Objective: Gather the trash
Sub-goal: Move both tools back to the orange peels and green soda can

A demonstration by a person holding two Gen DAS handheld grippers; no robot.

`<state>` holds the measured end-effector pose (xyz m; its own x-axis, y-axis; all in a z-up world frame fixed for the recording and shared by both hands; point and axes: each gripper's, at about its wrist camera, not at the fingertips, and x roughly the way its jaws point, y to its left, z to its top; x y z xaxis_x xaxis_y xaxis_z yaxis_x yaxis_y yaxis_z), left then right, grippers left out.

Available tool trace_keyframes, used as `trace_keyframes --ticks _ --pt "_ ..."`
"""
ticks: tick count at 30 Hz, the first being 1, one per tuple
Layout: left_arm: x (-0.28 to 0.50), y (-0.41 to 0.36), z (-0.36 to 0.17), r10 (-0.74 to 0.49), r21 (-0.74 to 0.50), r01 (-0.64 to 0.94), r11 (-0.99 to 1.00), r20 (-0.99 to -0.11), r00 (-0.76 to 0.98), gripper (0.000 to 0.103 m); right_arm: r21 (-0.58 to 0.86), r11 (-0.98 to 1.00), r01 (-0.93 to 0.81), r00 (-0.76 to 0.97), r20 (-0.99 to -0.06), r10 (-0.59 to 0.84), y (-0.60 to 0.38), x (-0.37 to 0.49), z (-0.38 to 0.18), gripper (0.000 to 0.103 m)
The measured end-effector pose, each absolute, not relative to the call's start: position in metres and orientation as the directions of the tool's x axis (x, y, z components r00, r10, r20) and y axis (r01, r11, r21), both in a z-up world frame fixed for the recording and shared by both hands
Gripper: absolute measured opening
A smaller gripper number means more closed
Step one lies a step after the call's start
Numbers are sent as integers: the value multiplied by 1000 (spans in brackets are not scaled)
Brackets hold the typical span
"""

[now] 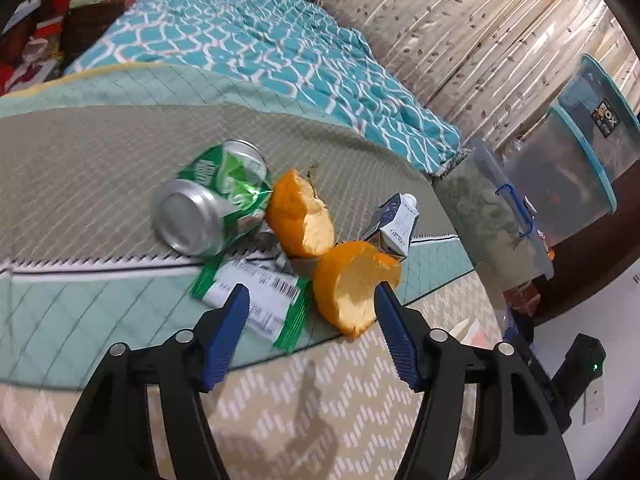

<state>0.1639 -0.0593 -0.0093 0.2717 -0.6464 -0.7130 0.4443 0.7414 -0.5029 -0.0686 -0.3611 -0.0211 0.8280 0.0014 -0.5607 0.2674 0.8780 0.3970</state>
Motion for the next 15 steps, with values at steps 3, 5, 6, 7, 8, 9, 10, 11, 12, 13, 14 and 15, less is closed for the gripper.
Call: trace_keyframes --ticks 3,5,6,7,8,9,10,11,12,13,14,15 --pt "180 -76 -21 -645 -507 448 736 -727 235 55 381 903 199 803 -592 73 -337 -36 -26 70" --pt "191 -85 -26 -636 -501 449 740 -738 224 55 365 915 172 783 -615 98 -323 -12 -33 70" --pt "199 -93 -29 -630 -496 450 742 -746 216 56 368 915 164 768 -630 115 -317 1 -38 71" --pt "204 -95 -31 -632 -499 450 740 -746 211 56 379 912 160 756 -641 134 -314 12 -43 71" --pt "209 -99 -32 -632 -502 447 740 -747 208 56 396 904 158 740 -654 158 -312 24 -49 71" --pt "216 -103 -34 -622 -497 437 750 -755 208 56 408 899 157 731 -660 171 -309 31 -52 71" --pt "218 -105 -34 -617 -495 431 754 -759 207 55 420 894 156 726 -662 185 -306 37 -53 71" --pt "220 -106 -33 -617 -496 431 754 -760 204 55 428 893 141 731 -654 198 -301 40 -51 71" --pt "219 -105 -31 -623 -495 444 747 -754 207 55 423 897 125 737 -645 201 -296 40 -48 71" --pt "215 -103 -29 -623 -486 459 744 -752 214 55 414 903 114 743 -639 199 -293 41 -46 71" --pt "212 -101 -28 -616 -467 475 746 -755 225 55 404 909 100 749 -632 198 -289 40 -44 71" --pt "206 -96 -28 -600 -438 490 754 -764 239 55 400 915 60 752 -620 222 -280 37 -42 71"
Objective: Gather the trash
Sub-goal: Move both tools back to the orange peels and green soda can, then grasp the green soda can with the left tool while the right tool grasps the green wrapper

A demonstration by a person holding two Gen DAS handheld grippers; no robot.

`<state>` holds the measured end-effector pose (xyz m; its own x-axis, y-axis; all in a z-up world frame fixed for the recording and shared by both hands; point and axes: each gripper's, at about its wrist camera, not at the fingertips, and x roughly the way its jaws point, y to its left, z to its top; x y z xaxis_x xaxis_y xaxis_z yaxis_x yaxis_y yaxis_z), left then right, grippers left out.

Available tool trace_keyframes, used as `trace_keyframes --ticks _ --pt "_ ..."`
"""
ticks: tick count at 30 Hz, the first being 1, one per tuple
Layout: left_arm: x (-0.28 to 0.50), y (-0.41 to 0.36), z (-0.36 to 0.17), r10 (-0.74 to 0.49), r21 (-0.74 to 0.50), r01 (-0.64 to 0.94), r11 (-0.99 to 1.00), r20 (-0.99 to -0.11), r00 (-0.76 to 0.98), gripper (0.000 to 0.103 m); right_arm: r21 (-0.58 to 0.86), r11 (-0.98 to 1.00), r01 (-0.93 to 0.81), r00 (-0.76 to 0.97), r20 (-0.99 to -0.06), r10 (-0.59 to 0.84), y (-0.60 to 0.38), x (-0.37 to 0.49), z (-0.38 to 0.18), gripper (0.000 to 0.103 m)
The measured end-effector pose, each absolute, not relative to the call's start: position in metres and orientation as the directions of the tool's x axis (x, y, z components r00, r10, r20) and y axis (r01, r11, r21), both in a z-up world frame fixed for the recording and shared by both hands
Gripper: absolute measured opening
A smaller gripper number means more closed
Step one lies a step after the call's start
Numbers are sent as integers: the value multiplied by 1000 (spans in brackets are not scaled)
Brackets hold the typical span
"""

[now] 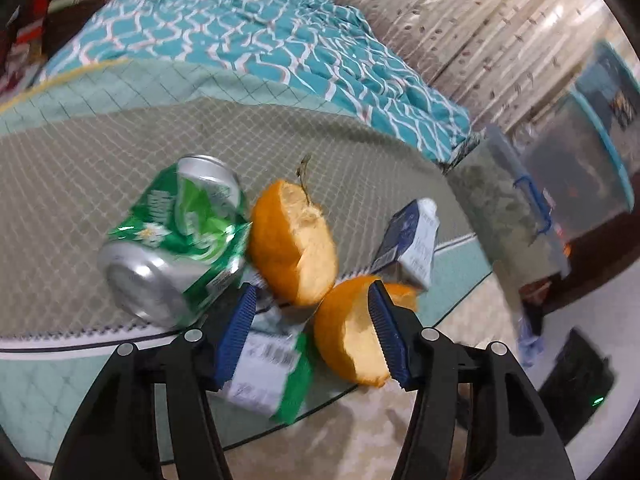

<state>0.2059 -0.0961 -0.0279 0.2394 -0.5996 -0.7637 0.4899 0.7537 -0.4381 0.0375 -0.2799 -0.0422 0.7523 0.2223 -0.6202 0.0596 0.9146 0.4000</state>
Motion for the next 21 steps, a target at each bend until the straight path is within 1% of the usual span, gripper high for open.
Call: trace_keyframes --ticks 2,3,6,8,10,11,12,13,15,16,17,18,19,20,21 --pt "201 -86 -31 -602 -442 488 753 -763 237 55 399 917 -8 742 -612 273 -269 40 -40 70" --pt "198 -76 -34 -615 -466 474 747 -755 227 55 382 922 -71 722 -618 311 -253 44 -39 70" --pt "196 -43 -41 -653 -540 403 739 -722 230 55 327 926 -190 667 -649 366 -213 60 -42 68" --pt "196 -25 -43 -655 -562 357 746 -714 247 55 291 930 -225 650 -666 365 -196 75 -42 68" --pt "199 -14 -44 -644 -558 334 760 -718 266 55 210 944 -255 654 -681 328 -177 99 -40 69" --pt "203 -9 -44 -628 -549 314 774 -726 278 55 152 955 -253 663 -692 286 -170 112 -40 70" --pt "207 -6 -43 -619 -549 292 783 -731 286 60 109 963 -247 667 -702 250 -165 124 -42 73" --pt "212 -4 -42 -618 -555 276 785 -731 290 72 88 965 -248 666 -708 236 -162 133 -44 75" --pt "226 -1 -38 -616 -568 239 788 -722 315 85 41 967 -252 651 -732 201 -152 147 -49 75" --pt "232 -2 -39 -614 -569 230 789 -723 318 87 5 969 -245 639 -751 165 -147 154 -55 75" --pt "239 -4 -39 -613 -572 222 790 -725 315 87 -4 969 -246 626 -764 156 -146 157 -60 75" --pt "250 -10 -42 -615 -576 215 788 -730 299 88 26 970 -242 604 -779 171 -150 160 -68 74" --pt "256 -15 -44 -616 -577 218 788 -734 287 88 72 969 -234 588 -784 200 -157 162 -67 71" --pt "265 -24 -47 -613 -568 233 789 -744 266 88 126 965 -228 571 -786 238 -165 161 -68 65" --pt "272 -31 -51 -604 -552 253 795 -756 252 88 134 967 -218 578 -780 239 -171 155 -67 52"
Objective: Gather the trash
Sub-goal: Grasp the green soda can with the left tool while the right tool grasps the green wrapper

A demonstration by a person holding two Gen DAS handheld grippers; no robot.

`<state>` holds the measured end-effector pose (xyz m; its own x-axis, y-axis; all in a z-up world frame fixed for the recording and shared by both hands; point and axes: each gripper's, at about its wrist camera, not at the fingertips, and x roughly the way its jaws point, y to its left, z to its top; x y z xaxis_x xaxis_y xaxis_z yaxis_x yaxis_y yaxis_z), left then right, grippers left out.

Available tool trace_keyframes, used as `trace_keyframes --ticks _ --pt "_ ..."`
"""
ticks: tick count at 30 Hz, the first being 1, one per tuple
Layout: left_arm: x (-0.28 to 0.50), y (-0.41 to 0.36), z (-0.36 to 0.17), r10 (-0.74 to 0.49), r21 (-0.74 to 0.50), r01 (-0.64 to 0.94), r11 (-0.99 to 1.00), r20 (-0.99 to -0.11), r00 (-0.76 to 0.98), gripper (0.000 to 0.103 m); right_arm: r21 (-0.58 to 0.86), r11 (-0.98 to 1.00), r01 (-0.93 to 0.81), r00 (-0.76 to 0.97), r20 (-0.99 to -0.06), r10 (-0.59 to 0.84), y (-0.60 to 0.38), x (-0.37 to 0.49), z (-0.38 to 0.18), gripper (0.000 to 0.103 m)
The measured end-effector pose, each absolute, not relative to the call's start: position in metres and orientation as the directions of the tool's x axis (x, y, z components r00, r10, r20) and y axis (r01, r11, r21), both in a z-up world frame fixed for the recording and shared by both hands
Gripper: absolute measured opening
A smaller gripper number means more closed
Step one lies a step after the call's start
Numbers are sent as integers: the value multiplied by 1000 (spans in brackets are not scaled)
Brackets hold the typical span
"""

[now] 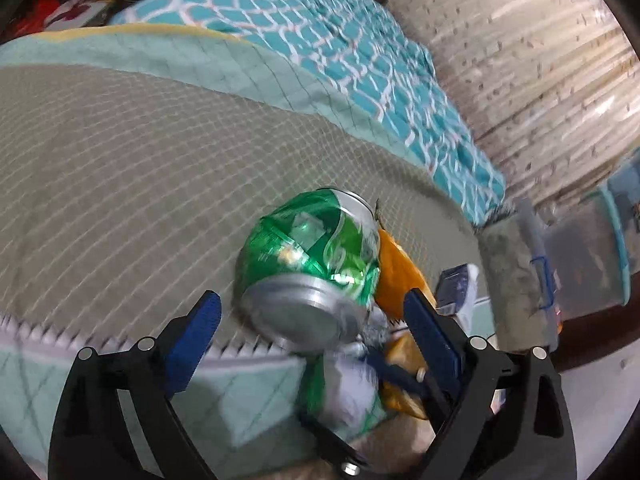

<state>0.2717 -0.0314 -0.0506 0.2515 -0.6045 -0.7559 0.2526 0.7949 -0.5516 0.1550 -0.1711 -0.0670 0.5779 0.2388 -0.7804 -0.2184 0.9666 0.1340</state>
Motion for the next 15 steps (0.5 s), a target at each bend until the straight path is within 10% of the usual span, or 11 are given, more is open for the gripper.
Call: trace_keyframes --ticks 4,15 --pt "283 -48 -63 -566 -496 295 817 -789 239 81 223 955 -194 564 -771 295 -191 115 -65 26" --pt "199 -14 -60 -582 -518 272 811 -765 276 57 445 884 -143 610 -664 433 -229 -15 -63 23"
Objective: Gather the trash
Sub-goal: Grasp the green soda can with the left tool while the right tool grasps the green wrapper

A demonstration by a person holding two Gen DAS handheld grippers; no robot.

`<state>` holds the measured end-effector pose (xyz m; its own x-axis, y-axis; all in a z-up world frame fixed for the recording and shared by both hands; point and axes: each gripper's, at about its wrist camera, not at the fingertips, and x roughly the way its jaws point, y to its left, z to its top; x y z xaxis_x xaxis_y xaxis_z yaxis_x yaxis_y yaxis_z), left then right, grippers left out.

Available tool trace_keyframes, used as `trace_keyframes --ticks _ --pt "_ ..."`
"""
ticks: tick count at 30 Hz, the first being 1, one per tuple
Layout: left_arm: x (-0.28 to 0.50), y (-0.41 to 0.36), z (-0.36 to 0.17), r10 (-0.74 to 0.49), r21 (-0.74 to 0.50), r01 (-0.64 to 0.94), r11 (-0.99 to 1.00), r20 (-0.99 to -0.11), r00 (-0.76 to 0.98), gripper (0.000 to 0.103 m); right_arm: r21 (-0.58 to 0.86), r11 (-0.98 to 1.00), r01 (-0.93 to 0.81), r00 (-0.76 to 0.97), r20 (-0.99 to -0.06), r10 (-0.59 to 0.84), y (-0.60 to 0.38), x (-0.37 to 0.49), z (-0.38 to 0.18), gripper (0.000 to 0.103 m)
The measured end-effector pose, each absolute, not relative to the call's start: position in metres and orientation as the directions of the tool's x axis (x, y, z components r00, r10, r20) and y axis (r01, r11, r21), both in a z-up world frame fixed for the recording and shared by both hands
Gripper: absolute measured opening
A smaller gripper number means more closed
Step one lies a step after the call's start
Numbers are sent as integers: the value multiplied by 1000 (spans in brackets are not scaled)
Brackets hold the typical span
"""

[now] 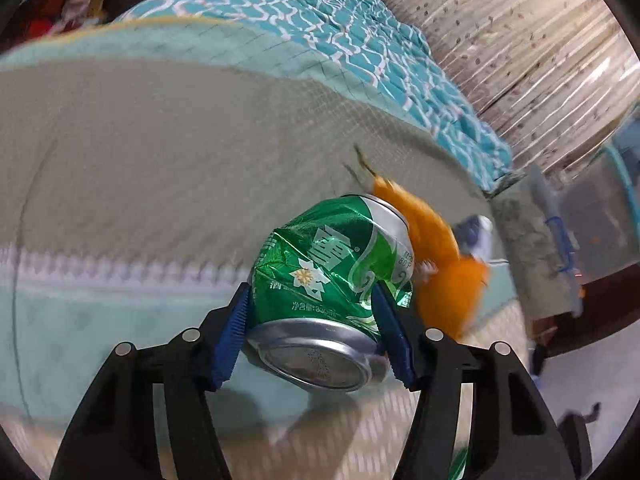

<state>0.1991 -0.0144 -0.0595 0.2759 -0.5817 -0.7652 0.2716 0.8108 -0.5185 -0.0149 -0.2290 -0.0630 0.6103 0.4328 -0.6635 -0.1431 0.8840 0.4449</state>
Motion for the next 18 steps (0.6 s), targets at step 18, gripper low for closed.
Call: trace_keyframes --ticks 18 --pt "53 -102 -22 -712 -608 465 644 -699 71 51 563 827 15 804 -498 325 -322 -113 -42 23"
